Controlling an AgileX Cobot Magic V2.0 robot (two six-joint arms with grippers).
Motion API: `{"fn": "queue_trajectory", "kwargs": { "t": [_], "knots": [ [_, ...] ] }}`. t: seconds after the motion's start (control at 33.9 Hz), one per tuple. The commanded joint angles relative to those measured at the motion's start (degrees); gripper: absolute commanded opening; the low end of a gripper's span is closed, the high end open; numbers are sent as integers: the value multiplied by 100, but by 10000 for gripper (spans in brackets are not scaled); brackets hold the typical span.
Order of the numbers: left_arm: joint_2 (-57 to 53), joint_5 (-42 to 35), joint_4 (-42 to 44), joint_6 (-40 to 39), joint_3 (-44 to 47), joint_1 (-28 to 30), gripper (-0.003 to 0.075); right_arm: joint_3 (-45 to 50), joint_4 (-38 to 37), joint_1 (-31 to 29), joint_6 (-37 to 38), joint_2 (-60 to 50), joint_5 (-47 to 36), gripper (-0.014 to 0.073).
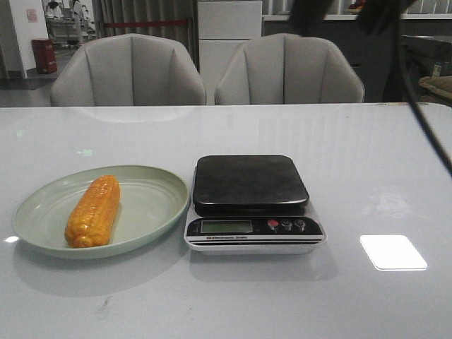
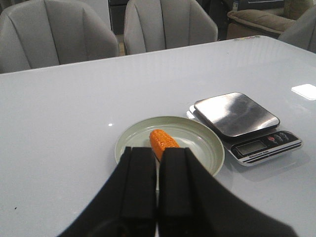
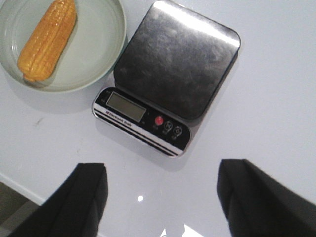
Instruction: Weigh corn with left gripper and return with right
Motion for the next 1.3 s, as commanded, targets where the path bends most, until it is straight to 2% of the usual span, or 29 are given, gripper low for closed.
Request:
{"fn": "queue_trajectory", "kwargs": {
  "t": [0.0,0.53,0.91,1.12,1.27],
  "knots": [
    [75,-434,22,-7,-131,-7,122,527,-40,-35,-69,-933,-527,562],
    [75,-415,22,-7,-131,-7,122,3337,-40,-35,-69,-4417,-1926,562],
    [75,-415,22,-7,-131,-7,122,4931,-42,-35,-69,-6516,-3183,562],
    [75,-415,22,-7,-131,-7,122,5560,-60,-35,-69,-7208,-3957,562],
    [75,-415,22,-7,-131,-7,122,5810,-60,-35,-69,-7269,-4147,561]
  ]
}}
